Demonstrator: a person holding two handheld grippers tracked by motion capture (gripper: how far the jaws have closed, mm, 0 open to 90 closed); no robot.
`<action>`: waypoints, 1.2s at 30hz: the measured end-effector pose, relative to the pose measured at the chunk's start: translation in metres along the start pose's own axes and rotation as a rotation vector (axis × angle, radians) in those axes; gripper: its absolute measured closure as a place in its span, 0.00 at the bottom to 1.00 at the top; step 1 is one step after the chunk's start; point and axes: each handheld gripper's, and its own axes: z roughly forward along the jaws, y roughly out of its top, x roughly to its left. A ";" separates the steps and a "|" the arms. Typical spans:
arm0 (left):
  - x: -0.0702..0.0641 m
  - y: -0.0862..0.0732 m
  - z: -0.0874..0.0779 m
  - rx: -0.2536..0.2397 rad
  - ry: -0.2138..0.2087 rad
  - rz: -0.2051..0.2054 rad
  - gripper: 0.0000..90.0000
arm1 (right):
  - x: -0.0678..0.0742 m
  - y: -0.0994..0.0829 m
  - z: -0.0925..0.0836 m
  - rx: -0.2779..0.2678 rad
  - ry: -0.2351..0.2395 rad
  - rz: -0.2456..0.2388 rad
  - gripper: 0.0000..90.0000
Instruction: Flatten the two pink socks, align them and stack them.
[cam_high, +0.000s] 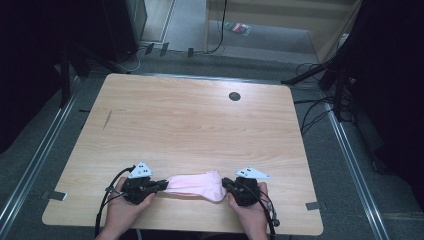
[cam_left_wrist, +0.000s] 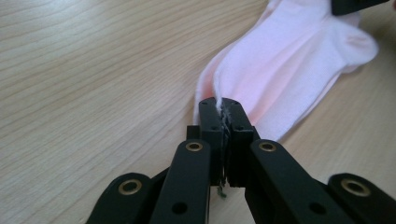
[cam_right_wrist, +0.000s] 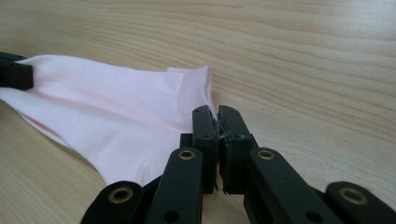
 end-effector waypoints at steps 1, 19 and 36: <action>0.000 0.000 0.001 0.003 0.006 0.008 0.99 | 0.000 0.000 0.001 0.002 0.003 0.002 0.97; -0.017 -0.002 0.010 -0.121 0.062 -0.016 0.67 | 0.023 -0.002 -0.005 -0.110 0.077 -0.059 0.82; -0.020 -0.007 0.015 -0.099 0.048 0.089 0.51 | 0.022 -0.012 0.014 -0.042 0.056 -0.088 0.68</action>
